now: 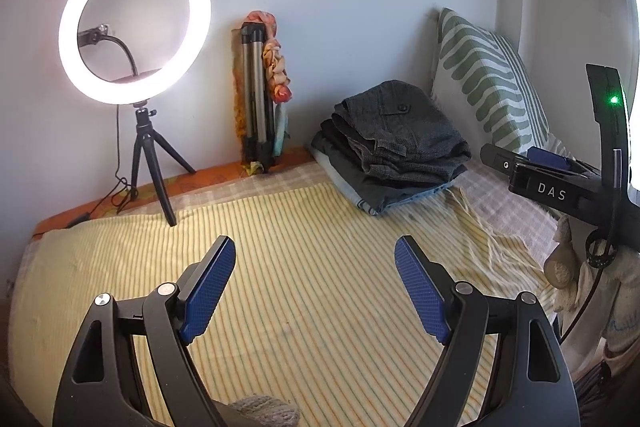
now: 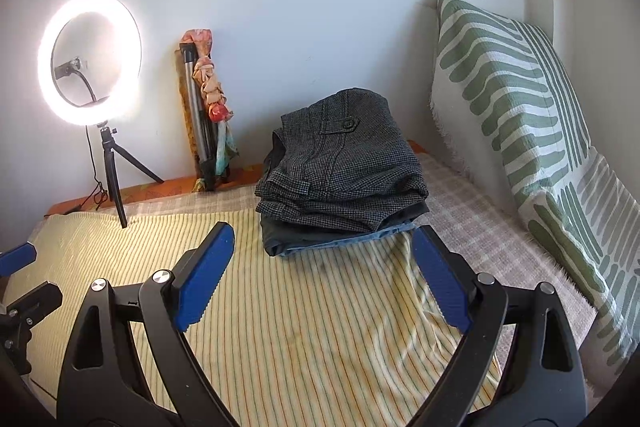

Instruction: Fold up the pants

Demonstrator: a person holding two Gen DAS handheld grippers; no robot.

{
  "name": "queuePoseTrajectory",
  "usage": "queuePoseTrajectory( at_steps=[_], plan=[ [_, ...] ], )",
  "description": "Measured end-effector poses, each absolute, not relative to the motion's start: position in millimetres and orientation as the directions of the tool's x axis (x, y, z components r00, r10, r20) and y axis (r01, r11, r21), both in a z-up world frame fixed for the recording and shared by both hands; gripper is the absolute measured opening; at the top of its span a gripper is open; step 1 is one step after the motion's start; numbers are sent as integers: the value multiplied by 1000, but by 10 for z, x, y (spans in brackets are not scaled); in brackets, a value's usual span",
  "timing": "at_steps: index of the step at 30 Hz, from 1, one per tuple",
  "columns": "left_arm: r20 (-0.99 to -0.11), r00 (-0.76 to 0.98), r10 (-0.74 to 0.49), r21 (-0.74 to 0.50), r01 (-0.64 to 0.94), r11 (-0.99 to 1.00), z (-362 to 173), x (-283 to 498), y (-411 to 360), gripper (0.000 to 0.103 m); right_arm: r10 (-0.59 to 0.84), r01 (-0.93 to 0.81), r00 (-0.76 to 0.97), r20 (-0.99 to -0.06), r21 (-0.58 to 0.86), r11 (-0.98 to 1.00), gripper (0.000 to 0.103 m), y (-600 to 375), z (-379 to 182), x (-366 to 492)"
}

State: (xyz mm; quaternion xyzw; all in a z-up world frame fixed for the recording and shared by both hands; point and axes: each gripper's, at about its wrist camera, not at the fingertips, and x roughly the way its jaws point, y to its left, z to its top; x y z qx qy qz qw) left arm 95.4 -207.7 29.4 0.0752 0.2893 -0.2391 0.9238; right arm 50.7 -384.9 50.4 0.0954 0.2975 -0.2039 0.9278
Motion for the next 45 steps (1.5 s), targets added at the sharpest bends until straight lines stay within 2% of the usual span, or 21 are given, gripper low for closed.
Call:
queuePoseTrajectory(
  at_steps=[45],
  plan=[
    [-561,727,-395,-2,476,879,345,920,-2076,84,-319,431,736,-598,50,901,93,-3802,478,529]
  ],
)
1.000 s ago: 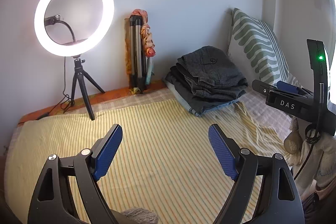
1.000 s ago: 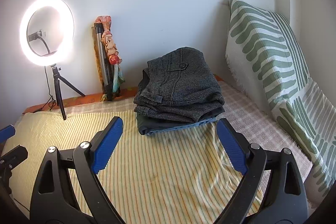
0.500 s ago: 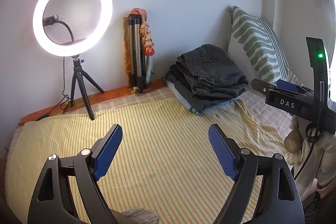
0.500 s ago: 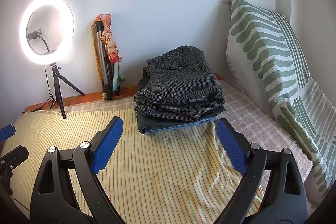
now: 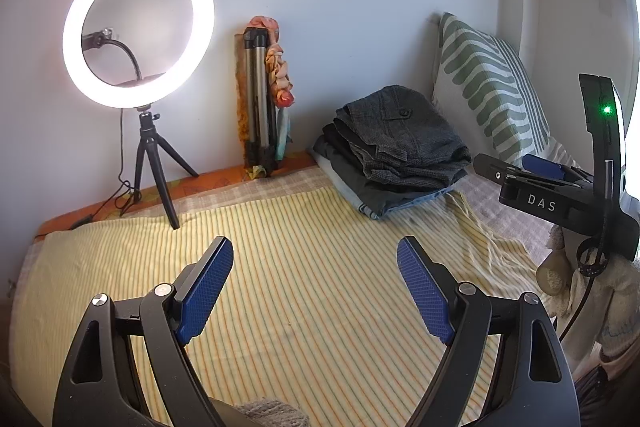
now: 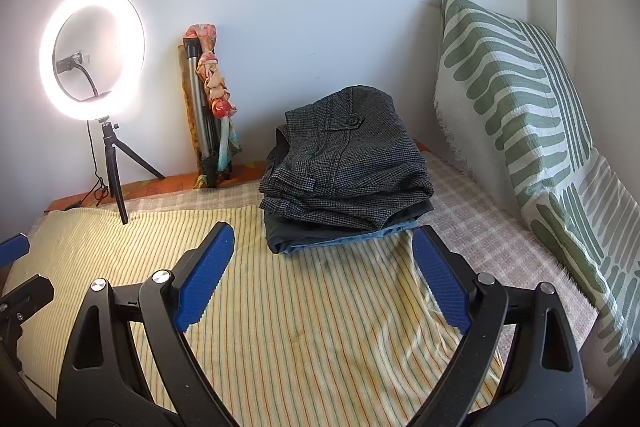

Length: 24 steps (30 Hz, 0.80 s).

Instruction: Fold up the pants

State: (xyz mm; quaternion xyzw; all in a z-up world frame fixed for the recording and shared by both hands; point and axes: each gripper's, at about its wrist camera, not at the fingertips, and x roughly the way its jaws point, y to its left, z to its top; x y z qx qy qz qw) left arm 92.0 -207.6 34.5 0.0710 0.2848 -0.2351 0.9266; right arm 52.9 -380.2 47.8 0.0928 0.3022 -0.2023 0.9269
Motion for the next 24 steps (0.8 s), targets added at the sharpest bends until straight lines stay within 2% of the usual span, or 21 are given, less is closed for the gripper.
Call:
queuePoseTrajectory(
  at_steps=[24],
  plan=[
    [-575,709,-408,-27,482,876,306,932,-2081,84,-310,423,734,-604,49,905,93,-3795,436,522]
  ],
)
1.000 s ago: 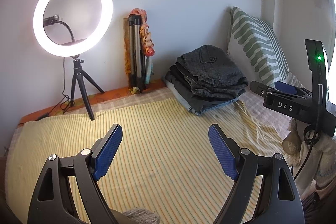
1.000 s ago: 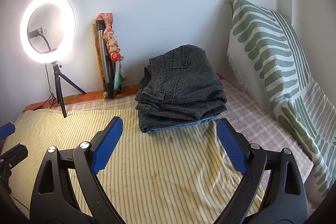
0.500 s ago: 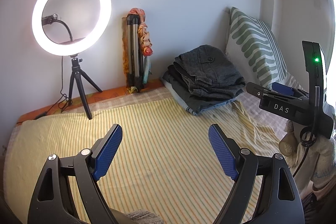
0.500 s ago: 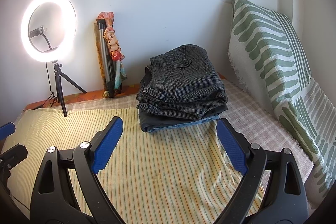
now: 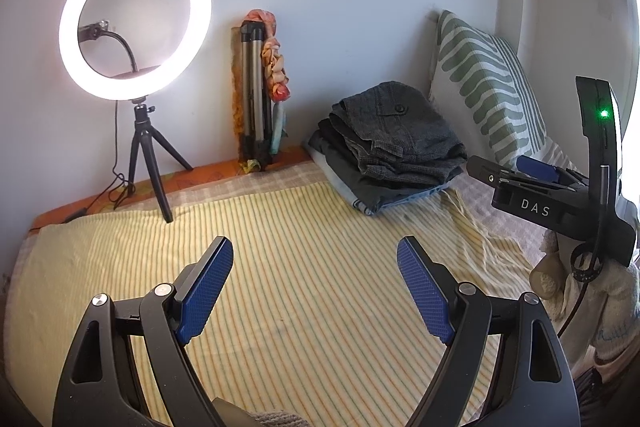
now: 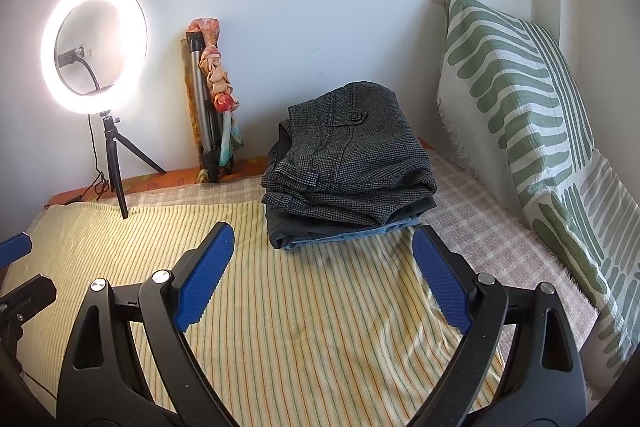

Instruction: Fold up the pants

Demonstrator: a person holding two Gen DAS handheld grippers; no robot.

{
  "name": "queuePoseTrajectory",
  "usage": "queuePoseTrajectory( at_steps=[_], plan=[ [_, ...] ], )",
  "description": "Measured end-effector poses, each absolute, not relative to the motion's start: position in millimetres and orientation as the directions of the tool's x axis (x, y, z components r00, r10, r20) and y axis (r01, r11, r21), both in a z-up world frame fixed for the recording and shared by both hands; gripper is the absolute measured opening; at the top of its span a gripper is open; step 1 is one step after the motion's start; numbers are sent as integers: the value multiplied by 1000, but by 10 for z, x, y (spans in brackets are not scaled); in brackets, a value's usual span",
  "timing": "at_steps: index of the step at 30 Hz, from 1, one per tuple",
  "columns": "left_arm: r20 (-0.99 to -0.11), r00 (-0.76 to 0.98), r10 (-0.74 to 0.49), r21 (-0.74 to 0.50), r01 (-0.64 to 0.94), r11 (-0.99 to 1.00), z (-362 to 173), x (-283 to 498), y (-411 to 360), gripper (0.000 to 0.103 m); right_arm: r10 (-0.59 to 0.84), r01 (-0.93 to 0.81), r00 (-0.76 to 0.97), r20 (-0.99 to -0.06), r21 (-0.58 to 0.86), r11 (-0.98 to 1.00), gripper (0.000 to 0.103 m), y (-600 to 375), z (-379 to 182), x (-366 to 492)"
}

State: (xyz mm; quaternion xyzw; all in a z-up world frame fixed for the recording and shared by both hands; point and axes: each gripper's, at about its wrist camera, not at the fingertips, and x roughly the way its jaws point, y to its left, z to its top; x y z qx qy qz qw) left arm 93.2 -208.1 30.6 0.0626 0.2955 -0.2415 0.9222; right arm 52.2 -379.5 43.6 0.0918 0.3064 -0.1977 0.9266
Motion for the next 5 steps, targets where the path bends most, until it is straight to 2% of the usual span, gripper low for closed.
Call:
queuePoseTrajectory(
  at_steps=[5],
  plan=[
    [-580,702,-413,-32,488,872,297,940,-2060,84,-304,418,736,-605,53,907,93,-3799,428,531]
  ],
)
